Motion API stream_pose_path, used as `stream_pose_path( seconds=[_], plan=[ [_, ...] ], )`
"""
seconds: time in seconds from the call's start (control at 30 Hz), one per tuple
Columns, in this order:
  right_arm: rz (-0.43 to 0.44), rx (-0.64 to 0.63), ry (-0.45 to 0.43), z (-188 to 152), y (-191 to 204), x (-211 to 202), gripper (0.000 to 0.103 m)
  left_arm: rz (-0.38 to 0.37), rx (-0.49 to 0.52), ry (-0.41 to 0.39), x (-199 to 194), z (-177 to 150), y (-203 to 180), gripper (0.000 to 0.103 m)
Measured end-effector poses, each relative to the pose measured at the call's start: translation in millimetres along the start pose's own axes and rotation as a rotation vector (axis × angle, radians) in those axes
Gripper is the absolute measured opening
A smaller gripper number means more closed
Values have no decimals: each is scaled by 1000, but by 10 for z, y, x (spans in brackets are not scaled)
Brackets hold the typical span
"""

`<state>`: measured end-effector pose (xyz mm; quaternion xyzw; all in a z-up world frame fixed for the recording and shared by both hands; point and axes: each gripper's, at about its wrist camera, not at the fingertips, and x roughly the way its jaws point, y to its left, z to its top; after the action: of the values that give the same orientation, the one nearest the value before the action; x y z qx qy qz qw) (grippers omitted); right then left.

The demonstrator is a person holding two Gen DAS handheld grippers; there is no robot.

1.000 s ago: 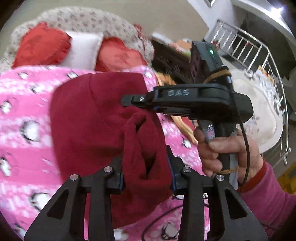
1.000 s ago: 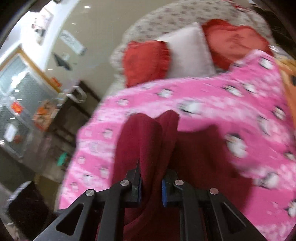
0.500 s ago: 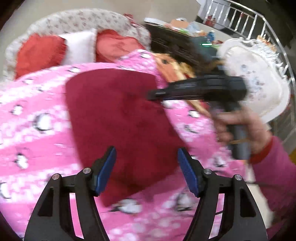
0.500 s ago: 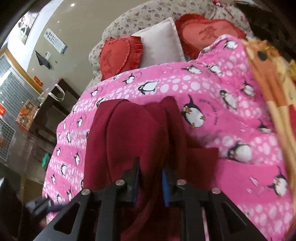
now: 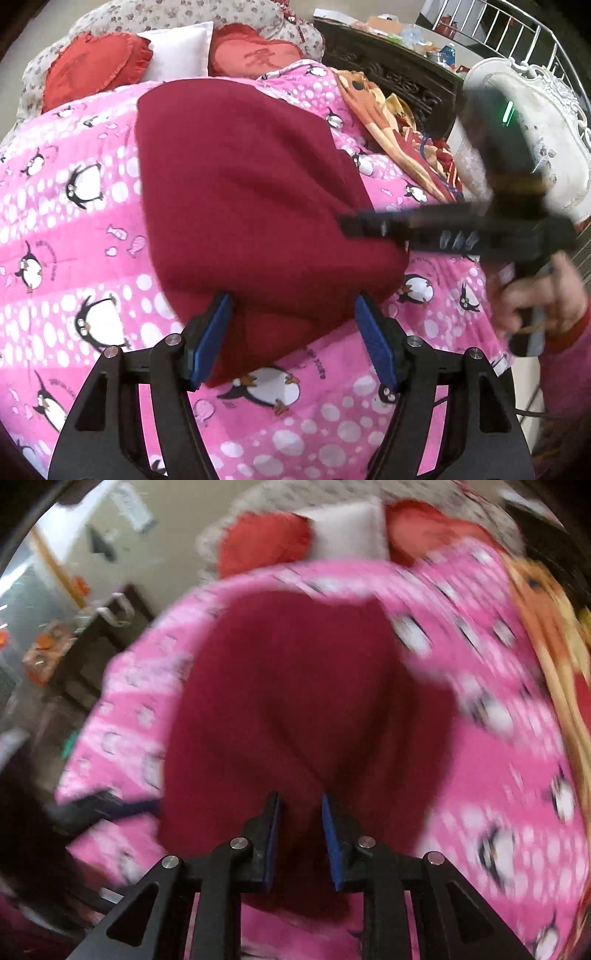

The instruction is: Fold small clothes

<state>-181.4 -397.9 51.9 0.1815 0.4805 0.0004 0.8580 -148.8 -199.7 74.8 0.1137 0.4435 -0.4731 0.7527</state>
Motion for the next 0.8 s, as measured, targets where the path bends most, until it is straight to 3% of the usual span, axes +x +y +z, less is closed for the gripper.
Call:
stream_pose_path(
  seconds=[0.1,0.17,0.27,0.33,0.5,0.53,0.67,0.8],
  plan=[
    [107,89,-24,-119,-190,-63,21,32,17,-28,-137,23,10,69],
    [133,120,-68,-106,-236,-212,21,42,15,-62,-203,72,17,69],
    [132,174,-164,60,-350,-405,27,35,7,-89,-207,157,17,69],
    [122,199,-205,208,-400,-447,45,36,12,-86,-157,193,-11,69],
    [135,244,-193,644,-502,-110,47,16,24,-46,75,213,-125,69],
    [135,243,-182,677,-524,-45,46,16,25,-45,106,207,-138,69],
    [112,226,-173,754,-542,48,10,-10,25,-35,174,213,-179,69],
    [-1,92,-222,882,-425,-113,8,-40,31,-11,304,247,-232,69]
  ],
)
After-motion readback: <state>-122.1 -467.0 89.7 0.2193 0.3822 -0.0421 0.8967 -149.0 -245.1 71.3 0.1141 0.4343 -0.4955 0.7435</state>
